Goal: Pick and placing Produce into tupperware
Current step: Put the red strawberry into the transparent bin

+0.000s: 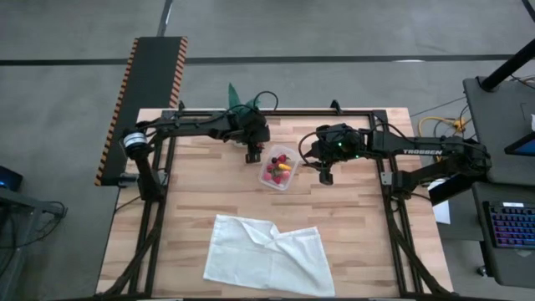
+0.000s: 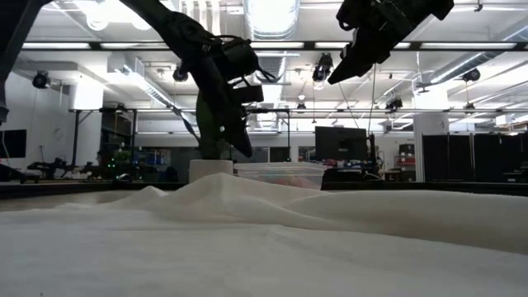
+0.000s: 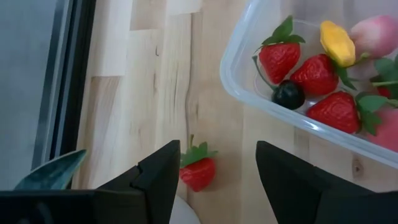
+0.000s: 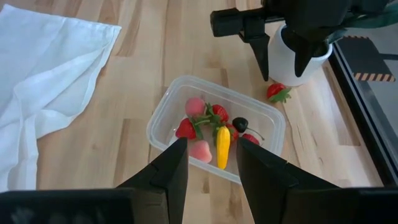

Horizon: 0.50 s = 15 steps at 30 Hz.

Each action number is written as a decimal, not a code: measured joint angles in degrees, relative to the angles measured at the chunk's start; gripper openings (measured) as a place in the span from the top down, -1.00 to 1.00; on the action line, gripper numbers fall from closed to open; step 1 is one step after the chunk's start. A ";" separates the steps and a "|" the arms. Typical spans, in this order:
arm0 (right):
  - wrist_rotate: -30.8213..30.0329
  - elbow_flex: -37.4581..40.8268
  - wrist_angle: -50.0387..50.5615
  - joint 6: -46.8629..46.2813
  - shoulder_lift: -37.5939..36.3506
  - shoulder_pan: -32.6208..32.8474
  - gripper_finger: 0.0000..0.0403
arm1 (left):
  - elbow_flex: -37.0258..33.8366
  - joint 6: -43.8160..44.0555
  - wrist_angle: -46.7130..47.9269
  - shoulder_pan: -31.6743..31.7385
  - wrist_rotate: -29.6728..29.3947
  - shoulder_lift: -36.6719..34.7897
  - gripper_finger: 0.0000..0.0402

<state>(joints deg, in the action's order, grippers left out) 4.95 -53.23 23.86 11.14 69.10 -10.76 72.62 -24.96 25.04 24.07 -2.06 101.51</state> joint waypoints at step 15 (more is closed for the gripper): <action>0.00 0.02 -0.02 0.36 0.00 0.02 0.37 | 0.00 -3.03 -0.98 -0.62 -0.49 2.17 0.02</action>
<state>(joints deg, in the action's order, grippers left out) 4.95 -53.21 23.83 11.50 69.10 -10.74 72.62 -27.99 24.06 23.45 -2.55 103.68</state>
